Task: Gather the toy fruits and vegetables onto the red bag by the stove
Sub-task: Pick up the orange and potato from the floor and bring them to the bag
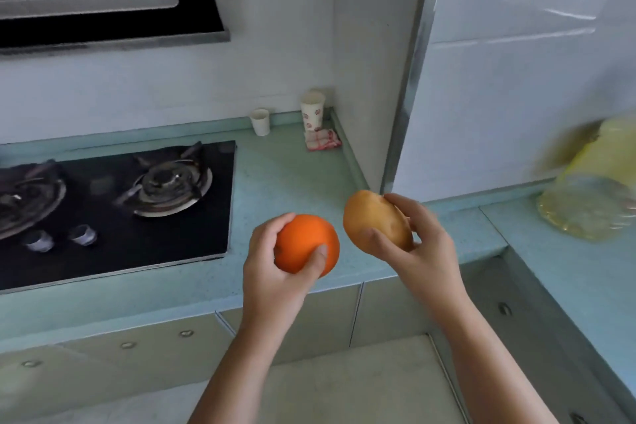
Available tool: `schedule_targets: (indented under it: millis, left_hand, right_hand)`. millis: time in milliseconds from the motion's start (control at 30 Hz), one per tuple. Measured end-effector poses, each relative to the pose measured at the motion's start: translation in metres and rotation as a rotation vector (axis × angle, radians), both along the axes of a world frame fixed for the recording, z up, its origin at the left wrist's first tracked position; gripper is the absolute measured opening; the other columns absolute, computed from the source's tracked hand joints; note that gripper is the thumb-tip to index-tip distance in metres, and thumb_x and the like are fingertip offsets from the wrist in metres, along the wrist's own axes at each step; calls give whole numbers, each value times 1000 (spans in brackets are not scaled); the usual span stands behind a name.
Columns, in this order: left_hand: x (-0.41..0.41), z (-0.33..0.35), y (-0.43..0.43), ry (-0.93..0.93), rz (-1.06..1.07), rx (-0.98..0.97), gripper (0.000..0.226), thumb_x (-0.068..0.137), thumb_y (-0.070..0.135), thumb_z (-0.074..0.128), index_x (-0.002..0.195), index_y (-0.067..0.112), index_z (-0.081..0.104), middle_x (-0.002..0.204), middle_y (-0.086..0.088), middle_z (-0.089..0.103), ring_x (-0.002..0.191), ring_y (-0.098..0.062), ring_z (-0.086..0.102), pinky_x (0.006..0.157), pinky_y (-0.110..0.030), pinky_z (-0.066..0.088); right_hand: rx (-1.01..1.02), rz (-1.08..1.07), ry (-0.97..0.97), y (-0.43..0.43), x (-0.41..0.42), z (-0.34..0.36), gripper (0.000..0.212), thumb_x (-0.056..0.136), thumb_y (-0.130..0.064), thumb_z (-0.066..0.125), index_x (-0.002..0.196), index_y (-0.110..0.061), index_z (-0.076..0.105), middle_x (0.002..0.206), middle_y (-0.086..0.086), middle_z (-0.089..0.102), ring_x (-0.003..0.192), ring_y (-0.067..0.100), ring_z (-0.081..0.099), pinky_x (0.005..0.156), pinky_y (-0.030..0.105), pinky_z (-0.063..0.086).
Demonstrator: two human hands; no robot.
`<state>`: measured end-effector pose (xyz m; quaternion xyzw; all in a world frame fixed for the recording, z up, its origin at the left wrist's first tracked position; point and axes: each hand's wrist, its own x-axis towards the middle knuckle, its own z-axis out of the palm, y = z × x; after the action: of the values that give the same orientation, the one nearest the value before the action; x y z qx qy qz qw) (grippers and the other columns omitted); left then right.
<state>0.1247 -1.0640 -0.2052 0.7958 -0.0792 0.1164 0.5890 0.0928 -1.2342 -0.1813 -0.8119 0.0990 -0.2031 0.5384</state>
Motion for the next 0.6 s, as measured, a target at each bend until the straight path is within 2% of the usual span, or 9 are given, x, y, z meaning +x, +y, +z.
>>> schedule_targets:
  millis: [167,333,467,600]
  left_hand:
    - [-1,0,36,1,128,-19,52,61,55,63,109,44,49,116,23,48,104,10,47,81,-27,49]
    - [-7,1,72,3,222,-32,55,61,53,64,113,41,51,119,20,50,107,5,48,84,-32,51]
    - [-14,-1,110,21,291,-50,57,62,52,66,116,40,51,119,28,48,109,1,49,86,-41,51]
    - [-25,-3,158,32,357,-43,56,63,50,67,116,43,50,118,33,45,110,4,47,86,-38,51]
  right_hand:
    - [-6,129,-14,34,22,1,50,65,-41,66,113,-34,55,109,-16,56,96,-6,48,80,24,46]
    - [-12,235,-17,73,34,-1,52,63,-47,67,112,-36,55,108,-16,56,96,-5,50,77,23,45]
    - [-7,296,-7,112,40,0,59,57,-58,61,112,-37,54,110,-18,55,97,-7,48,79,26,48]
    - [-12,359,-20,161,40,1,58,57,-59,60,110,-39,54,110,-19,55,96,-8,48,78,24,46]
